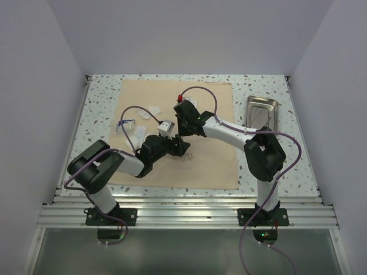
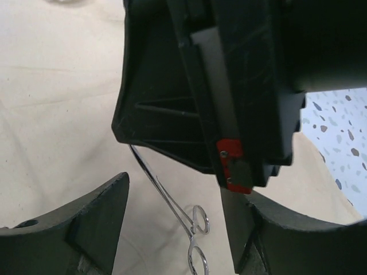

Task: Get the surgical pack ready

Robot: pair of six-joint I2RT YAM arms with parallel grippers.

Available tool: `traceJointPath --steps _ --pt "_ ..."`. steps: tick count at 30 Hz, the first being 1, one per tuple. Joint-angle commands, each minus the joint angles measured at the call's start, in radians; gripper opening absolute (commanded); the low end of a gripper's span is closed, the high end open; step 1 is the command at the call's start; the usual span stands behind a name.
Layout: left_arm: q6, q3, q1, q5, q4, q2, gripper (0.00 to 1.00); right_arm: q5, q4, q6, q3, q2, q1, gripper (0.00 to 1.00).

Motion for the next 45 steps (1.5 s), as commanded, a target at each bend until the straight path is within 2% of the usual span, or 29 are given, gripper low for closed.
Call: traceJointPath --steps 1,7,9,10,11,13,16,20,23,24,25,26,28,29,34,38,43,45 --pt "-0.016 0.008 -0.022 -0.101 -0.004 0.015 0.68 -0.003 0.021 0.013 0.001 -0.049 0.003 0.0" --pt "-0.049 -0.043 -0.03 -0.135 0.066 0.006 0.66 -0.004 0.027 0.012 -0.002 -0.056 0.003 0.0" --pt "-0.054 -0.017 -0.032 -0.112 0.065 0.035 0.59 -0.006 0.028 0.015 -0.003 -0.059 0.002 0.0" --pt "-0.054 -0.006 -0.032 -0.066 0.065 0.058 0.44 -0.008 0.03 0.016 -0.005 -0.062 0.002 0.0" --pt "-0.056 0.008 -0.033 -0.066 0.037 0.067 0.39 -0.006 0.031 0.018 -0.005 -0.062 0.002 0.0" --pt "-0.06 0.022 -0.041 -0.089 0.02 0.074 0.34 -0.006 0.03 0.018 -0.005 -0.065 0.002 0.0" --pt "-0.072 -0.004 -0.049 -0.089 0.077 0.071 0.34 -0.004 0.03 0.018 -0.005 -0.072 0.002 0.0" --pt "-0.082 0.025 -0.05 -0.064 0.057 0.089 0.32 -0.009 0.034 0.018 -0.017 -0.087 0.003 0.0" --pt "-0.091 0.019 -0.05 -0.051 0.088 0.095 0.17 -0.014 0.039 0.016 -0.029 -0.102 0.002 0.0" --pt "-0.092 0.02 -0.05 -0.048 0.092 0.097 0.1 -0.017 0.041 0.015 -0.038 -0.107 0.002 0.01" --pt "-0.092 0.022 -0.05 -0.04 0.092 0.098 0.06 -0.017 0.045 0.013 -0.044 -0.124 0.002 0.19" --pt "-0.091 0.023 -0.049 -0.037 0.094 0.1 0.02 -0.011 0.053 0.012 -0.054 -0.136 0.0 0.3" --pt "-0.092 0.022 -0.049 -0.026 0.103 0.095 0.0 -0.001 0.067 0.01 -0.081 -0.165 0.0 0.49" --pt "-0.092 0.016 -0.049 -0.023 0.108 0.092 0.0 0.003 0.067 0.009 -0.087 -0.199 -0.008 0.52" --pt "-0.091 0.014 -0.049 0.017 0.07 0.014 0.0 -0.087 0.125 0.007 -0.19 -0.338 -0.073 0.53" --pt "-0.111 0.027 -0.039 0.067 0.011 -0.064 0.0 -0.262 0.258 -0.022 -0.334 -0.484 -0.153 0.52" --pt "-0.184 0.057 -0.01 0.155 -0.033 -0.126 0.0 -0.302 0.31 -0.031 -0.434 -0.588 -0.153 0.54" --pt "-0.223 0.079 -0.009 0.187 -0.035 -0.129 0.0 -0.334 0.379 -0.019 -0.482 -0.622 -0.155 0.58"
